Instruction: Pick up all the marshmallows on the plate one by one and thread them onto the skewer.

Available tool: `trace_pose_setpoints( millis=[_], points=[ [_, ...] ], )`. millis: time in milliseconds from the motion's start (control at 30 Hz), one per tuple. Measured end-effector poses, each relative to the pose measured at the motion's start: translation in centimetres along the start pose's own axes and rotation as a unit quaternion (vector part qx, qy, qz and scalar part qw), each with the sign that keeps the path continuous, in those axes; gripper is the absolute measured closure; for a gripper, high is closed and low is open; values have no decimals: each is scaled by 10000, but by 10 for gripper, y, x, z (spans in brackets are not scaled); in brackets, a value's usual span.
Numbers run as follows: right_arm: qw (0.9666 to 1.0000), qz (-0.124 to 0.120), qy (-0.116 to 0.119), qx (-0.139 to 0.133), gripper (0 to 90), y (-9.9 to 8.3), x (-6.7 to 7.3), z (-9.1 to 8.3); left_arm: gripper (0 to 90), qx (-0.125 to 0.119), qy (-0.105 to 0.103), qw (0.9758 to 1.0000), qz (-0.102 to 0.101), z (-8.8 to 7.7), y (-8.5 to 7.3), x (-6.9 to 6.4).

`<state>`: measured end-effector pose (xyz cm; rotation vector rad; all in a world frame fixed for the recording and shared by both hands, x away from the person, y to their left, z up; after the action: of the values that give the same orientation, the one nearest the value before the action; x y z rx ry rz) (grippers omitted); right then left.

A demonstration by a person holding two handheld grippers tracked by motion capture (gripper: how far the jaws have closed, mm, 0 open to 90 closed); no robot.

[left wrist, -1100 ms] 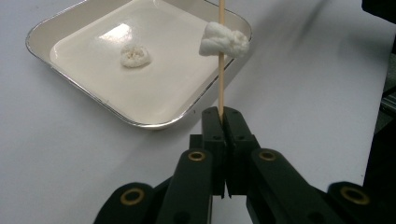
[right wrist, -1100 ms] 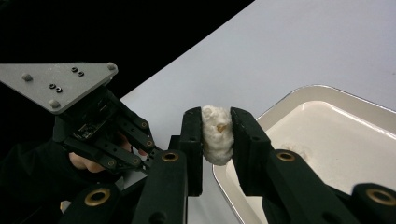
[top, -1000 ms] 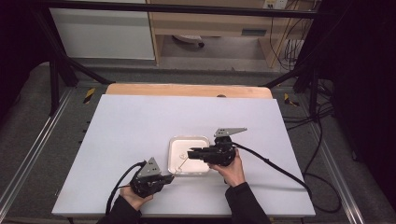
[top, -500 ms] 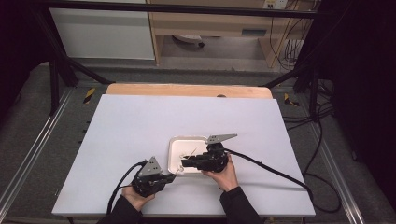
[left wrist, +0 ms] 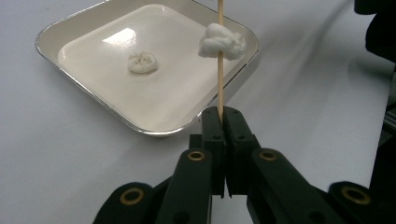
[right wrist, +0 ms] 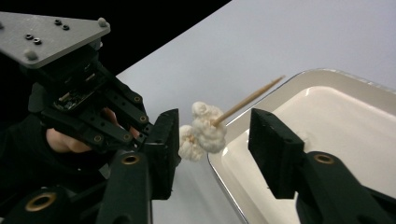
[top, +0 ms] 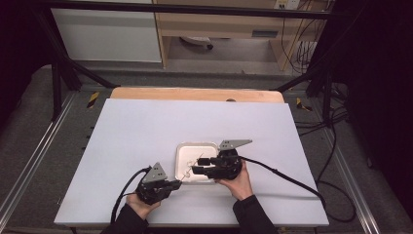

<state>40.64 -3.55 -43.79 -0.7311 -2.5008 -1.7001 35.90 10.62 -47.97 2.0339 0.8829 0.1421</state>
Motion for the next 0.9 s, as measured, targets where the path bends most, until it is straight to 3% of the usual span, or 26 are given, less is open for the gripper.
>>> trace_pose_setpoints(
  millis=[167, 333, 533, 667, 900],
  points=[
    [9985, -308, -396, 198, 327, -1, -5, -13, 884, -12, 46, 10000, -18, -3, 0, 4],
    [9974, -315, -617, 209, 221, -7, -13, -22, 884, -13, 116, 9999, -24, -7, 1, 8],
    [9926, -425, -1050, 437, 109, -18, -24, -28, 883, -54, 198, 9998, -73, -12, 2, 14],
    [9904, -550, -1146, 541, 87, -21, -26, -26, 883, -72, 225, 9997, -99, -15, 3, 18],
    [9883, -514, -1263, 683, 55, -23, -31, -23, 883, -106, 241, 9995, -163, -19, 4, 26]
  ],
)
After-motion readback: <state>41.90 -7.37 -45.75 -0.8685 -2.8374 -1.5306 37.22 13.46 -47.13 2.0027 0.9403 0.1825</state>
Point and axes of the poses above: each handheld gripper's, and its own axes: z roughly forward along the jaws, y roughly out of its top, x roughly to its left, the point moved 8 cm from there along z, roughly forward along the jaws, and after that the axes turned 8 degrees about -z, right-handed, at the moved point
